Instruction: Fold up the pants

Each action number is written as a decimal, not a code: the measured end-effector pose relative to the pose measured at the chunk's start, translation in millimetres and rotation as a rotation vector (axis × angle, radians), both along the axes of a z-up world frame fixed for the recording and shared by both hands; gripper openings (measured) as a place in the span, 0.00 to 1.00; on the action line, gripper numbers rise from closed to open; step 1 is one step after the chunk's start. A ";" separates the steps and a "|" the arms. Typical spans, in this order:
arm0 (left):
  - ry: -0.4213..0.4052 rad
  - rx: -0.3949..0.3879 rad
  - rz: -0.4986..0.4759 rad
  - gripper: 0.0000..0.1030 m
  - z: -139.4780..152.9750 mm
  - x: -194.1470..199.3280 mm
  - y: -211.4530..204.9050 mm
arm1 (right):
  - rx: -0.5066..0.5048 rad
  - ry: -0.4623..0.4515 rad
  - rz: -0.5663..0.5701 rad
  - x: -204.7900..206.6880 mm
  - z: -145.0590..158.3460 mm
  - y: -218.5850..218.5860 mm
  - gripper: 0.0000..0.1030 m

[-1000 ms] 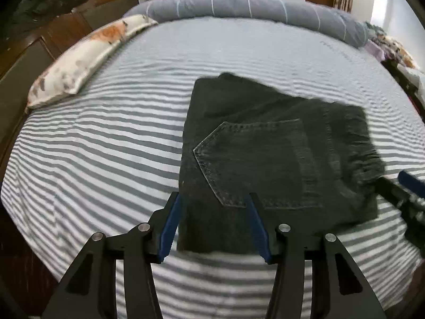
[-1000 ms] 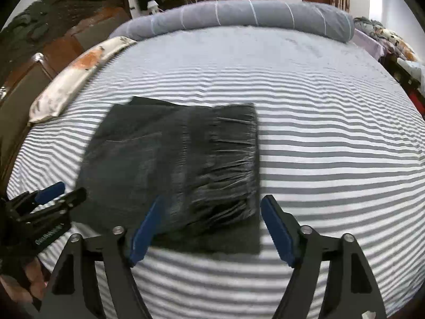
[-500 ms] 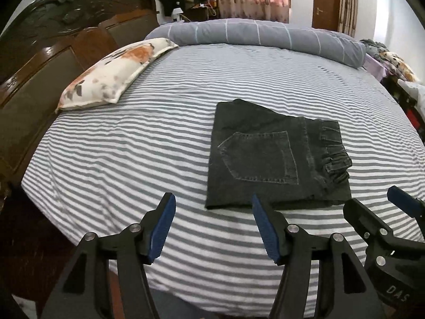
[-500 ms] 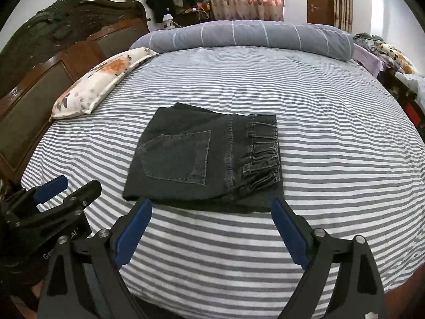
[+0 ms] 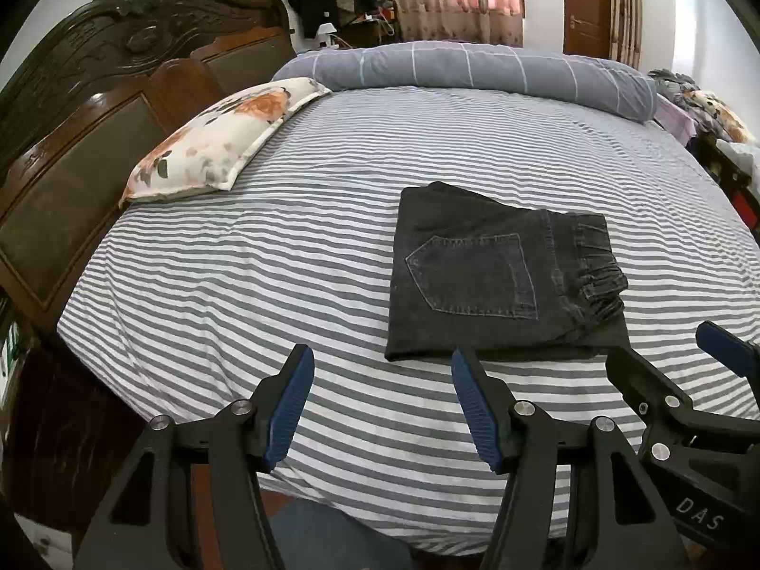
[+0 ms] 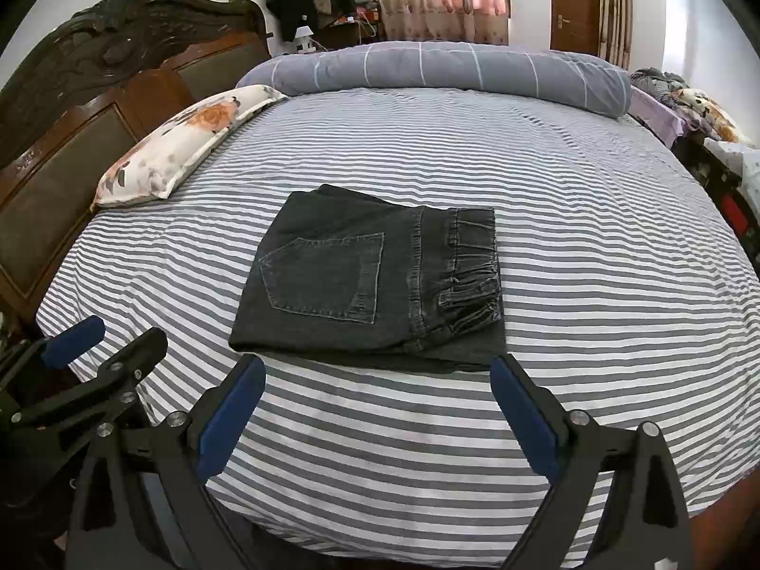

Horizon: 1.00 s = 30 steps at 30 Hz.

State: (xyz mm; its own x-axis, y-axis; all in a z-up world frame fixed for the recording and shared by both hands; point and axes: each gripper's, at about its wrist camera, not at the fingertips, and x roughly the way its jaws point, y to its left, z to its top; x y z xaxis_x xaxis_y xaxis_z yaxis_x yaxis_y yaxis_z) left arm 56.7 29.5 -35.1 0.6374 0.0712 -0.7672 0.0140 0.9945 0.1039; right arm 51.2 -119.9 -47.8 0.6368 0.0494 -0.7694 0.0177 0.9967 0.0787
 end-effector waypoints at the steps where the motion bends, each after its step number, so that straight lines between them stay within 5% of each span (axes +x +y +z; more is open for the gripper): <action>1: 0.001 0.001 0.000 0.59 -0.4 0.1 0.0 | -0.005 -0.002 0.000 -1.1 0.2 -0.2 0.92; 30: 0.026 -0.007 0.054 0.59 -10.0 -3.4 15.6 | -0.057 0.024 -0.007 -5.8 -8.0 -2.9 0.94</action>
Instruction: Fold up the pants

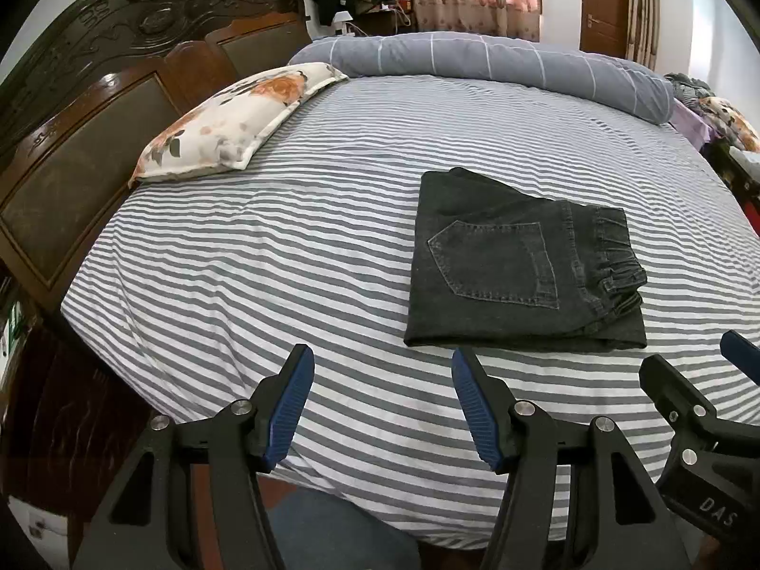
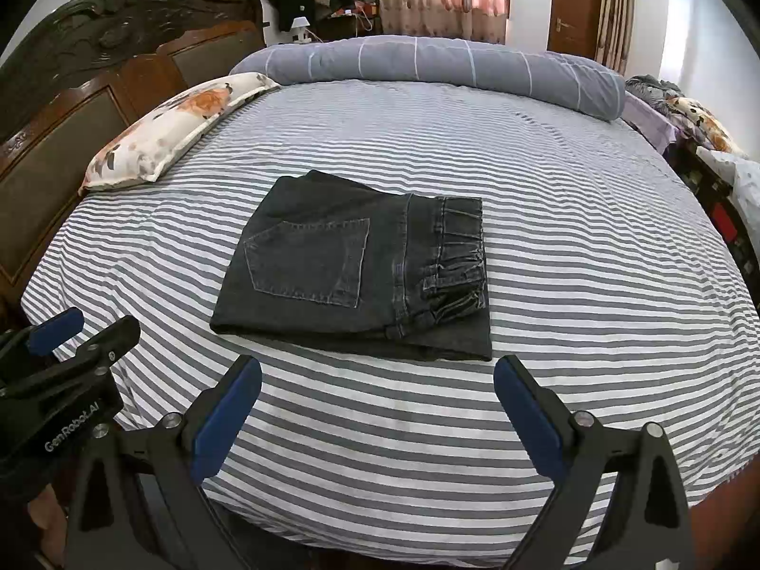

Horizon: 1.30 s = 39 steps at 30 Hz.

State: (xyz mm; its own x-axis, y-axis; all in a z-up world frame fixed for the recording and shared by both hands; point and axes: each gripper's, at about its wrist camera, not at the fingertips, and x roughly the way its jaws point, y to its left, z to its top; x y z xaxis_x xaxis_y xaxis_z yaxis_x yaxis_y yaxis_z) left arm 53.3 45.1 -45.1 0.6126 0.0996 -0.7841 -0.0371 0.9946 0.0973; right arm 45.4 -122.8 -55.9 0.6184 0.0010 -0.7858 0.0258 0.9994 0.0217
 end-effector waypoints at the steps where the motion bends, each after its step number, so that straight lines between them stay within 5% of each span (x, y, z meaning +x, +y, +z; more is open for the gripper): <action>1: -0.001 -0.003 0.002 0.59 0.0 -0.5 0.9 | -0.001 0.001 -0.002 0.0 -0.5 -0.3 0.94; 39: 0.002 0.003 -0.015 0.59 -5.3 1.7 -1.1 | -0.009 0.023 -0.003 -2.3 -10.4 -3.7 0.94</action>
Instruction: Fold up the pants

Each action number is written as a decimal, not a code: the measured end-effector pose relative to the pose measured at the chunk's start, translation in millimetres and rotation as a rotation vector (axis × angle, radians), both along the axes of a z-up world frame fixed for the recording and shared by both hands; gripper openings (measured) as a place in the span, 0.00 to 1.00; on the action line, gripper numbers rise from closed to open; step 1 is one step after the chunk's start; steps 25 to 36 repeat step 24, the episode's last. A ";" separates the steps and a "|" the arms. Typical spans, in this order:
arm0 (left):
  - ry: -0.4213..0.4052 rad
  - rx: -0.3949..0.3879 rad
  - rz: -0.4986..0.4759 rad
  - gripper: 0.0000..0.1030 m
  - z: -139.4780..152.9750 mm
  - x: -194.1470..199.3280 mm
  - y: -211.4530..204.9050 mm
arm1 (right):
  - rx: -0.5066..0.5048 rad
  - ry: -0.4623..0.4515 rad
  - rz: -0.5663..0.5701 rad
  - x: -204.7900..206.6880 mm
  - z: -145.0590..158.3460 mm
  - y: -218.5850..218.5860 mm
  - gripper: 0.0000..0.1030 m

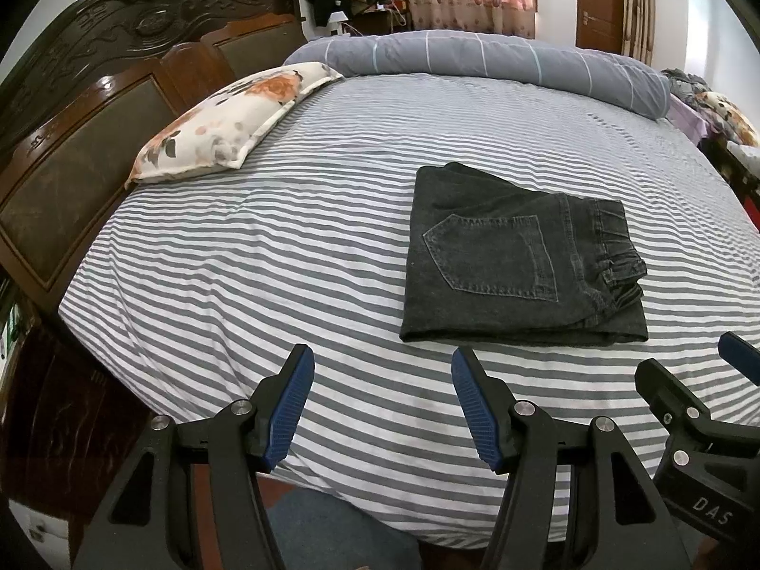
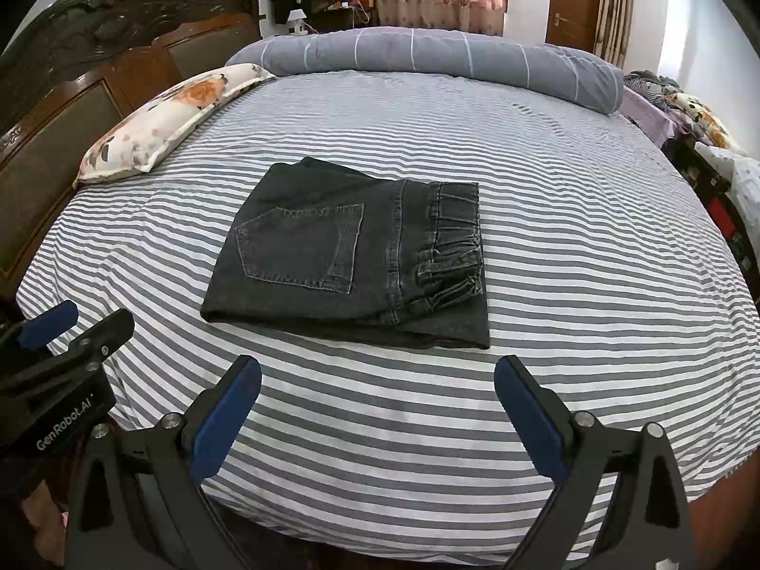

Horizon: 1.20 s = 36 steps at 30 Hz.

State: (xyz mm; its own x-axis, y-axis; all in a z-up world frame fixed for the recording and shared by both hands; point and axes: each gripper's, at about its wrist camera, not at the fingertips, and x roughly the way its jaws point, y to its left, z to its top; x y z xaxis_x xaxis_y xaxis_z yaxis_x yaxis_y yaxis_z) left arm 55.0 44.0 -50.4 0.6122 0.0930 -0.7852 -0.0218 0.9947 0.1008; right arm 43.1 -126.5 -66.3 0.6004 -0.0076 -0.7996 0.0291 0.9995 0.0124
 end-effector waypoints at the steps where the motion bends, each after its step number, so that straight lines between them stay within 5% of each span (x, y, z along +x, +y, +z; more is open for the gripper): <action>1: 0.000 -0.001 0.000 0.59 -0.2 -0.1 -0.4 | 0.001 0.001 0.000 0.1 -0.5 -0.5 0.94; 36: 0.018 -0.024 -0.027 0.59 -8.3 6.0 -1.3 | 0.014 0.015 -0.009 5.6 -5.1 -6.9 0.94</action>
